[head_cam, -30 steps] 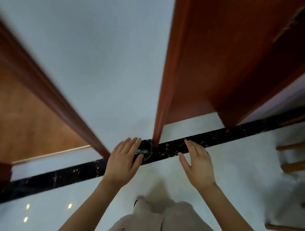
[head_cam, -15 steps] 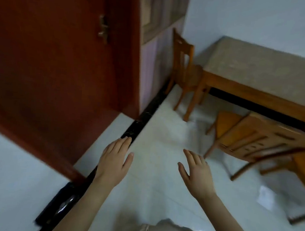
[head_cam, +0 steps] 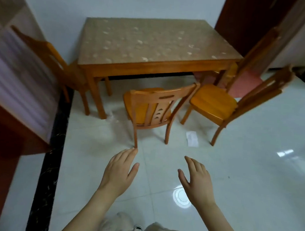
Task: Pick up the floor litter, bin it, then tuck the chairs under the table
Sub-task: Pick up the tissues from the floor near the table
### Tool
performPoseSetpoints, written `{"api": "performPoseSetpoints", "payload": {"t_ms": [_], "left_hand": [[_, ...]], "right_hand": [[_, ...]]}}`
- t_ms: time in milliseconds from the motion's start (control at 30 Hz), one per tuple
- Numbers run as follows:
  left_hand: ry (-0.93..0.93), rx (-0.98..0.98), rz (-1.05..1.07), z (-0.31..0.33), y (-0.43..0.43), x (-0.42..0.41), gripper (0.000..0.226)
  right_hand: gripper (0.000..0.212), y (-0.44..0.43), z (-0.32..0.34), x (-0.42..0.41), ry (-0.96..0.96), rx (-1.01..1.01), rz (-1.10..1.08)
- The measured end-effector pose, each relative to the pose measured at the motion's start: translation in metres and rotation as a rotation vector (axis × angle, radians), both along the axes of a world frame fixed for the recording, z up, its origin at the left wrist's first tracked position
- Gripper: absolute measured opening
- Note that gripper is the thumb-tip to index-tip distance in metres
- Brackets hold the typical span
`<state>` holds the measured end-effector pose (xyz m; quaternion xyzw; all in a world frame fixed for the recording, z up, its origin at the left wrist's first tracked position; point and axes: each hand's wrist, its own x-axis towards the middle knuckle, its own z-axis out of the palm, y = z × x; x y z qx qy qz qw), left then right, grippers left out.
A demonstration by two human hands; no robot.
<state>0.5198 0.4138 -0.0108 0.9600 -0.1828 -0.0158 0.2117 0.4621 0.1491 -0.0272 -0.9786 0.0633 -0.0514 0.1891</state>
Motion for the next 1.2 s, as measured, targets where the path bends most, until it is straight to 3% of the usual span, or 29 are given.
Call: {"api": "performPoseSetpoints", "payload": {"t_ms": [233,467,733,933,1067,1200], "left_hand": [[0.051,0.021,-0.162,-0.02,-0.051,0.061,0.057],[0.076,0.009,-0.28,-0.033,-0.097,0.156,0.058],[0.023,0.073,-0.625,-0.027,-0.185,0.284,0.052],[0.015,0.105,-0.769,-0.035,-0.27,0.333,0.052],[0.042,0.12,-0.795,-0.052,-0.332,0.35,0.052],[0.063,0.13,-0.677,-0.071,-0.392,0.363,0.052]], "right_hand": [[0.062,-0.033,-0.019,0.015,0.07,0.054,-0.172],[0.062,-0.07,-0.025,0.104,0.108,0.039,-0.257],[0.057,-0.13,-0.01,0.206,0.069,0.0,-0.436],[0.056,-0.19,-0.007,0.225,0.04,0.021,-0.562],[0.057,-0.255,-0.019,0.233,0.072,0.024,-0.58],[0.057,-0.335,-0.037,0.257,0.097,0.017,-0.507]]}}
